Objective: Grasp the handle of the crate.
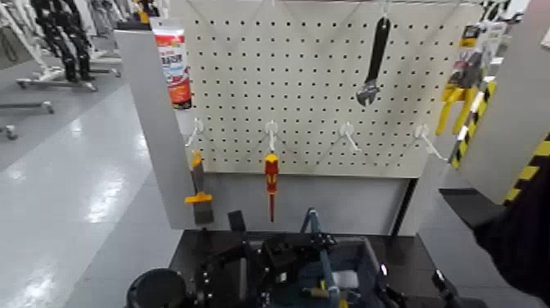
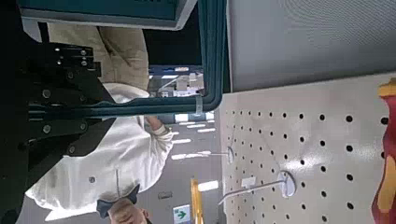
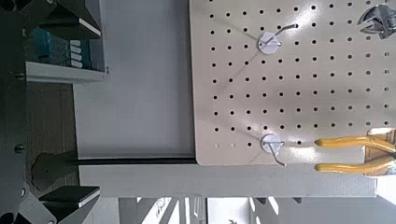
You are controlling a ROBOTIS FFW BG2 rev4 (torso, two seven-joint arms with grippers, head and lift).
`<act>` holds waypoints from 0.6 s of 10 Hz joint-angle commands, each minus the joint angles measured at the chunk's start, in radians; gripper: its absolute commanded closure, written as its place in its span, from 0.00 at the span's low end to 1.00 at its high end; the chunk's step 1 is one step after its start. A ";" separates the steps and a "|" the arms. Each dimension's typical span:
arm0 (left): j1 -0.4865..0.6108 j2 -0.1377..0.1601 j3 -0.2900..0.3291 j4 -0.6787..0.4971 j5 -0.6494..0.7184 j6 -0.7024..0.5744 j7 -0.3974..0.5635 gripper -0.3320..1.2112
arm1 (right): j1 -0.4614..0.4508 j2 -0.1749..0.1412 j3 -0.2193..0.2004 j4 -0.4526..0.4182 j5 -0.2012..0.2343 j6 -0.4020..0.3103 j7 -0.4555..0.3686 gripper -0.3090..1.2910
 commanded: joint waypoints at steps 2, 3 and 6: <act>0.075 0.036 0.027 -0.124 0.069 0.060 0.064 0.98 | 0.000 0.020 0.003 -0.001 0.001 0.000 -0.003 0.27; 0.081 0.044 0.021 -0.142 0.089 0.069 0.076 0.98 | 0.000 0.020 0.003 -0.003 0.001 0.000 -0.003 0.27; 0.090 0.084 -0.008 -0.196 0.163 0.105 0.121 0.98 | 0.000 0.020 0.003 -0.001 0.001 -0.003 -0.008 0.27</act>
